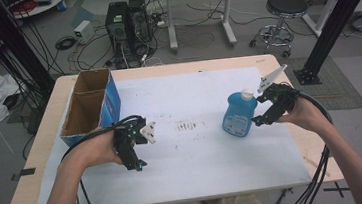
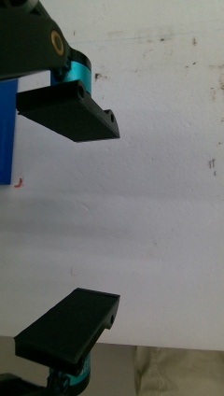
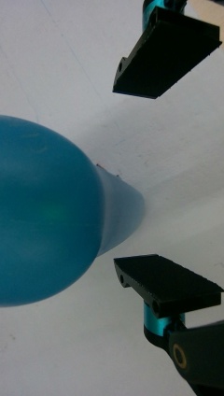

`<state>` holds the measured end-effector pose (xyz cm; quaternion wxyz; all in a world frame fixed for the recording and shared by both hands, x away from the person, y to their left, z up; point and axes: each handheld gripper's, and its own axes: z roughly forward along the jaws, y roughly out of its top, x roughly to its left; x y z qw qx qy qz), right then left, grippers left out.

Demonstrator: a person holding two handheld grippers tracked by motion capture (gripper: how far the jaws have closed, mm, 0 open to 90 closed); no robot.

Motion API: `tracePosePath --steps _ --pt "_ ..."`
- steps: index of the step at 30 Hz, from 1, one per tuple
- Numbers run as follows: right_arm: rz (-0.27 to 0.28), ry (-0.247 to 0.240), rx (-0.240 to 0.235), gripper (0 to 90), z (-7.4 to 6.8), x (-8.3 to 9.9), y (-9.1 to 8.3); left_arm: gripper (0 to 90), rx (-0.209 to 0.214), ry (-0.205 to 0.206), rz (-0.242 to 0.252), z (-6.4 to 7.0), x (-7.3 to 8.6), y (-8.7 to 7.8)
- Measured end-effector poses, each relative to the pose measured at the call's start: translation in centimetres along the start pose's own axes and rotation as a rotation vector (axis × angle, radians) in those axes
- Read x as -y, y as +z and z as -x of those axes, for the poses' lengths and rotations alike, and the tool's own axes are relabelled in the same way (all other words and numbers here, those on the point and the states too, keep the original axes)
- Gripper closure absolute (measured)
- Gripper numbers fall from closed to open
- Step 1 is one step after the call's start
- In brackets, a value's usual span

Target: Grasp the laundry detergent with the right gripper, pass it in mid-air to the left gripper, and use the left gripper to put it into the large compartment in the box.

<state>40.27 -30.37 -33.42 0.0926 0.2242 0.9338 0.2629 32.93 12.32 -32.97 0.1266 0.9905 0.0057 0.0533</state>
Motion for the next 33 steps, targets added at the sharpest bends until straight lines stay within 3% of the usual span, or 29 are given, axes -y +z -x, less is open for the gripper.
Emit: tracePosePath --steps 4,9,33 --pt "0.073 0.050 0.022 12.8 -0.3 0.5 0.4 17.6 -0.007 0.003 0.003 0.0 0.0 0.0" --pt "0.135 0.095 0.014 12.8 -0.6 0.9 0.9 17.6 -0.002 0.008 0.001 -0.1 -0.1 0.0" --pt "0.259 0.160 0.021 12.9 -1.7 1.5 3.1 17.6 -0.004 0.013 0.010 0.0 -0.2 0.3"
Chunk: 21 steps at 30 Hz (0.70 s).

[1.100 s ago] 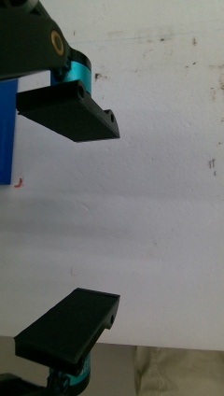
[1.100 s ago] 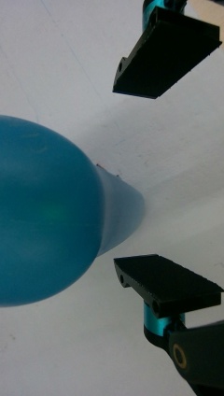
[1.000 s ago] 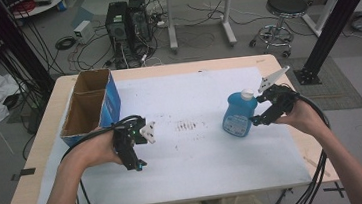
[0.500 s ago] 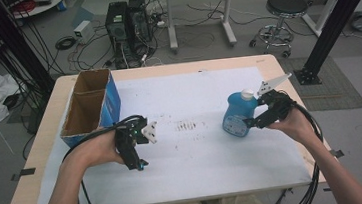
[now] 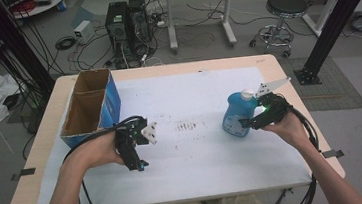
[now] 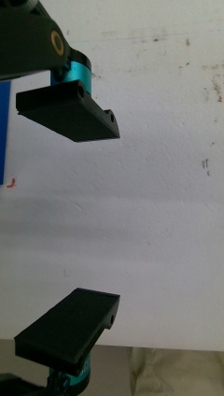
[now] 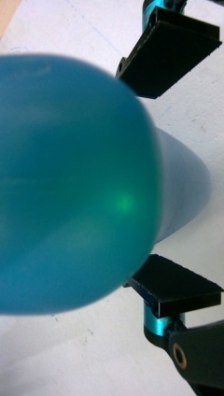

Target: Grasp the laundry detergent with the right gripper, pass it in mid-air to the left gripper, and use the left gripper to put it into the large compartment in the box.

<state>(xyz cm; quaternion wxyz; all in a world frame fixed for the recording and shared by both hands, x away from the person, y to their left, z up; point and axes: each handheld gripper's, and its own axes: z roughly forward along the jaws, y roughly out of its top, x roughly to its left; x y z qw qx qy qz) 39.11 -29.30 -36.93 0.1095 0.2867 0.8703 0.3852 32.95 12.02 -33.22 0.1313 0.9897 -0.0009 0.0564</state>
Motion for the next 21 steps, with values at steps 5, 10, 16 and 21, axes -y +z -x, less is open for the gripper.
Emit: tracePosePath --steps 5,10,16,21 --pt "0.012 -0.008 0.011 12.9 -0.2 0.0 0.3 17.6 0.000 -0.005 0.003 0.0 0.0 0.1" --pt "0.023 -0.008 0.008 13.0 -0.4 0.2 0.5 17.6 -0.001 -0.008 0.004 0.0 0.1 0.1" --pt "0.028 -0.003 0.008 13.1 -0.5 0.4 0.9 17.6 0.002 -0.010 0.006 0.0 0.0 0.3" --pt "0.033 0.001 0.005 13.1 -0.5 0.4 1.1 17.6 0.006 -0.006 0.004 0.0 0.0 0.4"
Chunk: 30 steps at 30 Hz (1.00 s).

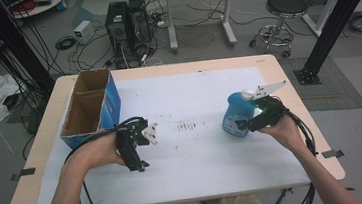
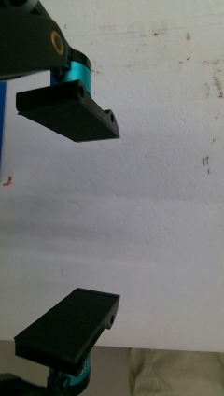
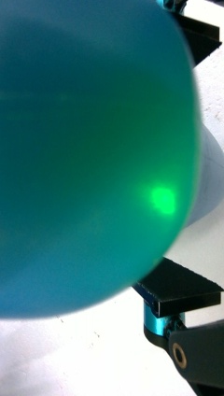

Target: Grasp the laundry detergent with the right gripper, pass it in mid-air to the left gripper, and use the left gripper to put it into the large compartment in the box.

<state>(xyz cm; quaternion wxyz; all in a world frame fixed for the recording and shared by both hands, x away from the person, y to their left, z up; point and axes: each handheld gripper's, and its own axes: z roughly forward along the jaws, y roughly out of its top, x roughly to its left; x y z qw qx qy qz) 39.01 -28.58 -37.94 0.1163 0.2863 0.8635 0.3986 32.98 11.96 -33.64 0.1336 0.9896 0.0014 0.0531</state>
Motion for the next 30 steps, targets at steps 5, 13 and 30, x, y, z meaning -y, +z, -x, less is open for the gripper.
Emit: tracePosePath --steps 5,13,30 --pt "0.010 0.003 -0.001 16.4 -0.07 -0.02 0.11 17.6 -0.002 0.000 0.001 -0.04 0.02 0.03" --pt "0.024 -0.004 -0.015 22.6 -0.08 0.06 0.24 17.6 -0.002 -0.010 0.010 0.09 0.19 0.27" --pt "0.043 0.029 -0.022 30.6 0.32 0.38 0.50 17.6 -0.001 -0.013 0.010 0.07 0.33 0.28"
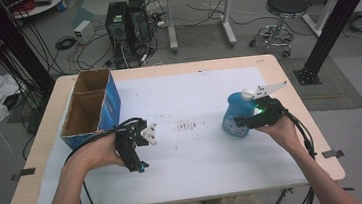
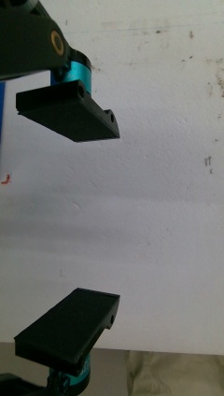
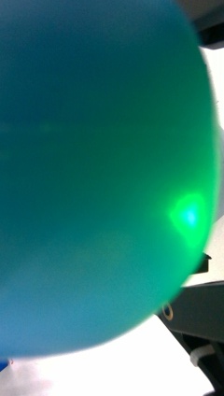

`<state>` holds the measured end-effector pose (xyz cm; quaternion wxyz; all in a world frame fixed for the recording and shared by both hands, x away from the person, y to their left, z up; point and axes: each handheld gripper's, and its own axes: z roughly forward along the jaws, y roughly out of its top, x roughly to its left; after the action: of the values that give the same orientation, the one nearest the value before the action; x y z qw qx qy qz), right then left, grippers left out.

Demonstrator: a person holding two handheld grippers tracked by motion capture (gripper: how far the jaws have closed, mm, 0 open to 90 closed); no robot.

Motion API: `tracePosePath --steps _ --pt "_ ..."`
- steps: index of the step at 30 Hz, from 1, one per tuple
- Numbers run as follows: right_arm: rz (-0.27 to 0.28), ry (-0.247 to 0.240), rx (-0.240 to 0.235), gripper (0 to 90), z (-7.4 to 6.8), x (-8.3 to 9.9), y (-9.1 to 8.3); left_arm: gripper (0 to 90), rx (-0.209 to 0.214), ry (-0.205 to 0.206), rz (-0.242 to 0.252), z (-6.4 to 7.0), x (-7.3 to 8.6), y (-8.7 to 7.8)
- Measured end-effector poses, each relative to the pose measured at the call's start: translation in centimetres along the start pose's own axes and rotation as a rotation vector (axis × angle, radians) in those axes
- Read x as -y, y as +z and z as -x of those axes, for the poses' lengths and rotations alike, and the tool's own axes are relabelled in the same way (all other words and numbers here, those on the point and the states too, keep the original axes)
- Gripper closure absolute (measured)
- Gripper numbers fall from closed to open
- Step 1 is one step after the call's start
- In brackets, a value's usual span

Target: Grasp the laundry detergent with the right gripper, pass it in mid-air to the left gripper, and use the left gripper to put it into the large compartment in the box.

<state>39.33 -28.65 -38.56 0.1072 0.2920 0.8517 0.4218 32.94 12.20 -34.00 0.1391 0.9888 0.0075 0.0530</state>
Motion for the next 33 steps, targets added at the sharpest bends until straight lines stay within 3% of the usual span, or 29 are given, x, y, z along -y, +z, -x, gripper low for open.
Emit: tracePosePath --steps 8,17,33 --pt "0.006 0.008 -0.001 33.1 0.15 0.00 0.05 17.6 0.000 -0.001 -0.001 -0.03 -0.02 0.03" --pt "-0.005 -0.010 0.005 41.9 -0.09 0.02 0.33 17.6 0.003 0.002 -0.003 -0.05 -0.03 0.07" --pt "-0.001 -0.052 0.021 46.4 -0.34 -0.01 0.23 17.6 0.003 -0.008 0.022 -0.14 -0.39 -0.40"
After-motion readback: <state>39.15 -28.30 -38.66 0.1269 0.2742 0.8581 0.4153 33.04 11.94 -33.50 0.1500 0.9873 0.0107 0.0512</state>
